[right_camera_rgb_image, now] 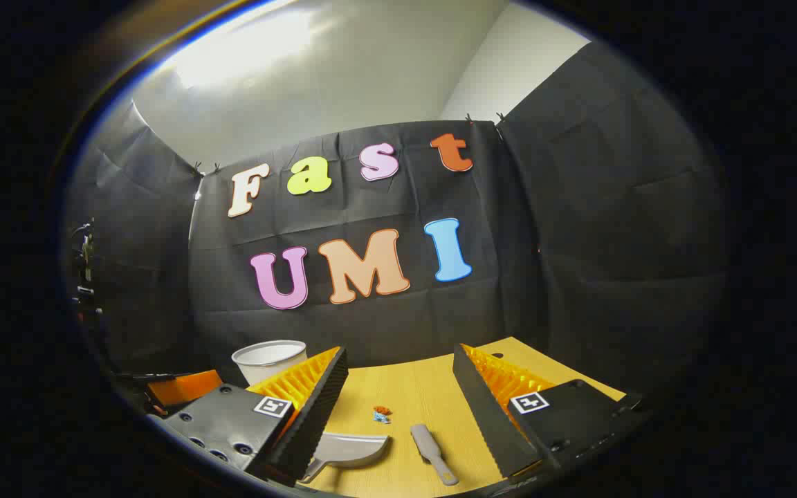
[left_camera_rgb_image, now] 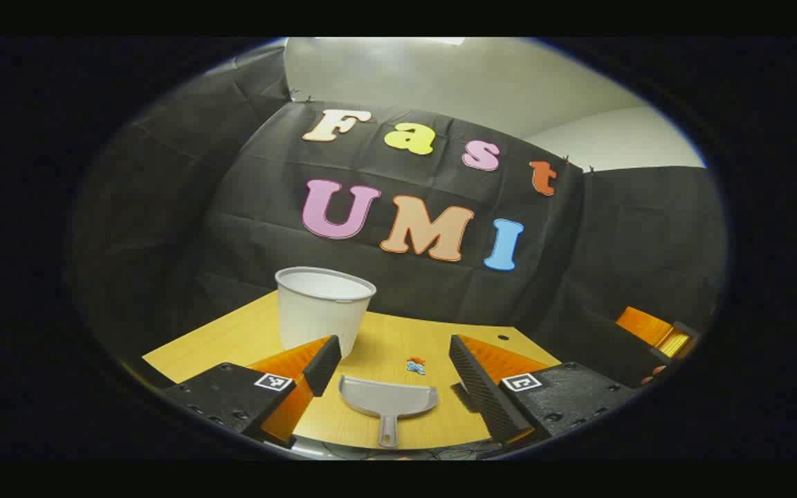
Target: Pick up the small broom and dustpan from the desktop, sweep the trash into the dustpan with the broom, and then empty the trash into the garbage bin.
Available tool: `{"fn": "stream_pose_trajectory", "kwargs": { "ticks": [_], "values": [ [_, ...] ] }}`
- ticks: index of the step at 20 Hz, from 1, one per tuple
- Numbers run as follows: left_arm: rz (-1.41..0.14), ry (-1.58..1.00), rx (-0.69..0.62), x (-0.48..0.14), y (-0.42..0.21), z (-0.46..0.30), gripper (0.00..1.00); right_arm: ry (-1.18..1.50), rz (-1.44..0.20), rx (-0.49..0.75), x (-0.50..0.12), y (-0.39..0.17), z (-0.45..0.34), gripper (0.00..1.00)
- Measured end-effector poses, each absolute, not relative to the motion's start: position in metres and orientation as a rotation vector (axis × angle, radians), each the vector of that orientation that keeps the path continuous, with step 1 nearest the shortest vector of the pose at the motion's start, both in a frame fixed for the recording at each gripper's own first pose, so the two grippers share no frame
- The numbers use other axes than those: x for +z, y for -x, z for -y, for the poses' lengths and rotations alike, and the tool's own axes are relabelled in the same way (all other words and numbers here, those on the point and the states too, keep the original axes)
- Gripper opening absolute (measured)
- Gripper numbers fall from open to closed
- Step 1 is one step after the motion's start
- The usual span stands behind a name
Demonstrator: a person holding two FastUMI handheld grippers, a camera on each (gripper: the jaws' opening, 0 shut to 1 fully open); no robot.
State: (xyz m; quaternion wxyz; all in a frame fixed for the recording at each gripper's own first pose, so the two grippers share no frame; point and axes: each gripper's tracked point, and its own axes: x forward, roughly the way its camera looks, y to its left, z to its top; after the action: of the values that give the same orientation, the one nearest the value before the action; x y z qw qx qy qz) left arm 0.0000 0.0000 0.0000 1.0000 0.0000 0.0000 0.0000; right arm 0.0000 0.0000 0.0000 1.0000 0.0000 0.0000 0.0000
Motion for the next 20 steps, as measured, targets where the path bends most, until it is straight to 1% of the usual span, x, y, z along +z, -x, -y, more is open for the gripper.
{"fn": "stream_pose_trajectory", "kwargs": {
  "ticks": [11, 20],
  "values": [
    [-0.019, 0.003, -0.007, -0.004, 0.001, 0.003, 0.94, 0.005, -0.009, -0.034, -0.001, 0.002, 0.013, 0.98],
    [-0.045, 0.000, -0.021, -0.012, 0.006, 0.007, 0.94, 0.002, -0.034, -0.022, -0.006, 0.008, 0.009, 0.98]
  ]
}}
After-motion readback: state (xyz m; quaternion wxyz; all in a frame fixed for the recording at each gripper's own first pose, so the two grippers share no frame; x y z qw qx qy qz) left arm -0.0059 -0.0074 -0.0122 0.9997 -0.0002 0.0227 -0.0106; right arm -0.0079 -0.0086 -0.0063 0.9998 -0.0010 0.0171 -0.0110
